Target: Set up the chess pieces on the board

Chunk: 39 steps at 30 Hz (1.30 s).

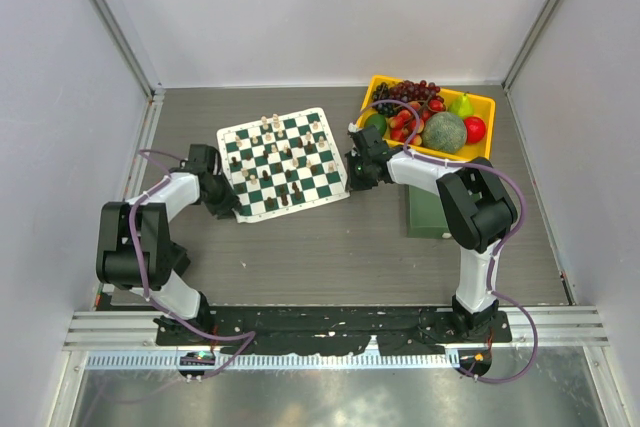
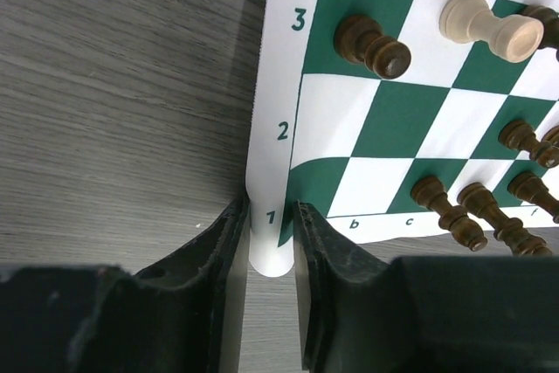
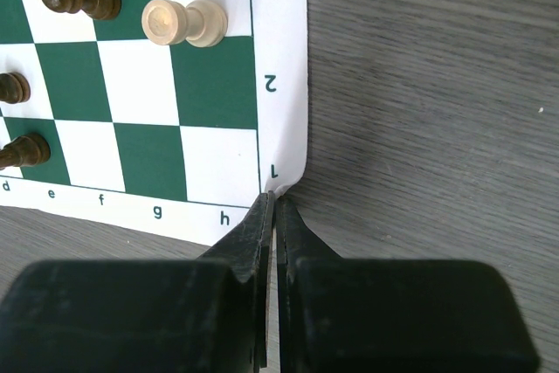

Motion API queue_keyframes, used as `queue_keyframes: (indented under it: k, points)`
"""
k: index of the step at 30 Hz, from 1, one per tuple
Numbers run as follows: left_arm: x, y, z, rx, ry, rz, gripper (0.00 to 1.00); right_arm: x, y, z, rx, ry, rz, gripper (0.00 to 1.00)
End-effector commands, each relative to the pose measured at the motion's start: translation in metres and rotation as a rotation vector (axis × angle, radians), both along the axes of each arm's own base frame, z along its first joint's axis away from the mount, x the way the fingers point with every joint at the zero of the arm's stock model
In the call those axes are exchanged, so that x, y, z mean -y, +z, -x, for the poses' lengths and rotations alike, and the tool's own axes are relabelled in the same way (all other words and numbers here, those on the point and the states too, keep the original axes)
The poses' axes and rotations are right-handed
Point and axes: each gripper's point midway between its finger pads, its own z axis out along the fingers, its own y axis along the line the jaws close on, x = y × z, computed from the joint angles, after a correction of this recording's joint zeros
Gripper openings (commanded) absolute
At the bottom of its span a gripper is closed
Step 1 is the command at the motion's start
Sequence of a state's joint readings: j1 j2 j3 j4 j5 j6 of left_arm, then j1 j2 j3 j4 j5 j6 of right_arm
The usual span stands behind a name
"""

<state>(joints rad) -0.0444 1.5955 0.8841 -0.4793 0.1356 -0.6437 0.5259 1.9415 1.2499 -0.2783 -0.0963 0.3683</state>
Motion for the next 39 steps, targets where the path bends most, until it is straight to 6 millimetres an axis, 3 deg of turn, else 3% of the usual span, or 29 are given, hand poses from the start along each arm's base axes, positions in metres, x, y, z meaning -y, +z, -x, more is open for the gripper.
queue_keyframes:
  k: [1, 8, 19, 26, 39]
  points:
    - [0.004, 0.007, -0.006, 0.027, -0.025, 0.013, 0.29, -0.001, 0.011, 0.003, 0.003, 0.019, -0.008, 0.05]
    - [0.005, 0.005, 0.002, 0.025, -0.042, 0.018, 0.15, 0.000, 0.013, 0.002, 0.009, 0.016, -0.004, 0.05]
    - [0.006, 0.002, 0.022, 0.026, -0.061, 0.017, 0.14, 0.008, 0.015, 0.008, 0.009, -0.003, 0.011, 0.05]
    - [0.012, 0.000, 0.036, 0.033, -0.082, 0.031, 0.14, 0.018, 0.004, 0.028, -0.017, -0.011, 0.019, 0.05]
    - [0.031, -0.005, 0.062, 0.039, -0.138, 0.045, 0.15, 0.044, 0.009, 0.059, 0.000, -0.051, 0.039, 0.05]
